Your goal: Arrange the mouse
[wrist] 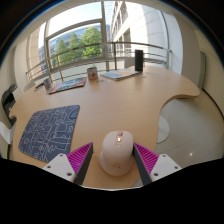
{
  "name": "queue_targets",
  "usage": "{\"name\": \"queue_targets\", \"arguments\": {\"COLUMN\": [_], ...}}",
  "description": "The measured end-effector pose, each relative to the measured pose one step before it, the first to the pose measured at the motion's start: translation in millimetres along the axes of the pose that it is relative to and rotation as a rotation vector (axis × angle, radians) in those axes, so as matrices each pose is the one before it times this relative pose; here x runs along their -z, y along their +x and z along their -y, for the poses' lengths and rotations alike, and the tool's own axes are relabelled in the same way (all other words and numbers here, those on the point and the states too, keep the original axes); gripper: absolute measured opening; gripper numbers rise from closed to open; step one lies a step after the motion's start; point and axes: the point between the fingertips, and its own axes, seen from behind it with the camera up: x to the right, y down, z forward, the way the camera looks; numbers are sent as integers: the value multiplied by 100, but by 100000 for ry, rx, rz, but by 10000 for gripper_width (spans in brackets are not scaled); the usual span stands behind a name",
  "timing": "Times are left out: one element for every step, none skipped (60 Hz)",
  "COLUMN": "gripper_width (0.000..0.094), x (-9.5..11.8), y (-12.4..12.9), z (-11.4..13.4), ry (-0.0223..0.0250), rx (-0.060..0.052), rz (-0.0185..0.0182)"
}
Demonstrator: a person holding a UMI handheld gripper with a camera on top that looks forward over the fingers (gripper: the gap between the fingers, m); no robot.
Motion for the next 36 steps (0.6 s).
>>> {"name": "queue_targets", "arguments": {"gripper_width": [777, 748, 718, 689, 654, 615, 575, 551, 552, 548, 538, 532, 522, 511, 496, 486, 475, 464, 451, 444, 435, 429, 417, 416, 416, 415, 412, 400, 400, 400, 400, 400, 400, 400, 400, 399], "x": [-350, -199, -211, -194, -180, -177, -71, 192, -194, -57, -38, -25, -25, -29, -65, 33, 26, 19, -3, 11, 53, 30, 29, 38, 79, 72, 161, 181, 239, 282, 339, 337, 198, 430, 415, 427], "y": [-46, 76, 105, 113, 146, 182, 156, 93, -148, -53, -30, -14, -3, -9, -113, 53, 24, 9, -5, 20, 50, 30, 60, 76, 123, 107, 235, 231, 226, 277, 291, 165, 3, -2, 3, -43], "z": [121, 82, 64, 35, 40, 3, 180, 237, 73, 20, 82, 8, 4, 39, 48, 101, 0, -19, -18, -29, 3, 30, 26, 50, 146, 225, 333, 399, 545, 714, 911, 940, 1015, 1108, 1209, 1396], "ry": [58, 136, 56, 59, 206, 159, 724, 917, 233, 129, 388, 102, 95, 195, 255, 243, -70, -136, -138, -379, -375, -419, -540, -504, -207, 288, 302, 326, 563, 961, 1494, 1406, 1003, 1558, 1925, 2196], "rx": [465, 651, 735, 825, 1139, 1348, 1404, 821, 440, 198, -5, 78, 121, 190, 261, 109, -13, -63, -83, 132, 150, -20, -74, -143, -321, -233, -234, -7, -240, -506, -888, -811, -578, -877, -1129, -1166], "rz": [-515, -721, -808, -867, -1013, -1124, -876, 198, 105, 71, 48, 23, 13, 26, 34, 57, 31, 28, -14, -45, -167, -314, -402, -499, -742, -963, -1210, -1174, -1226, -1412, -1480, -1108, -482, -700, -853, -905]}}
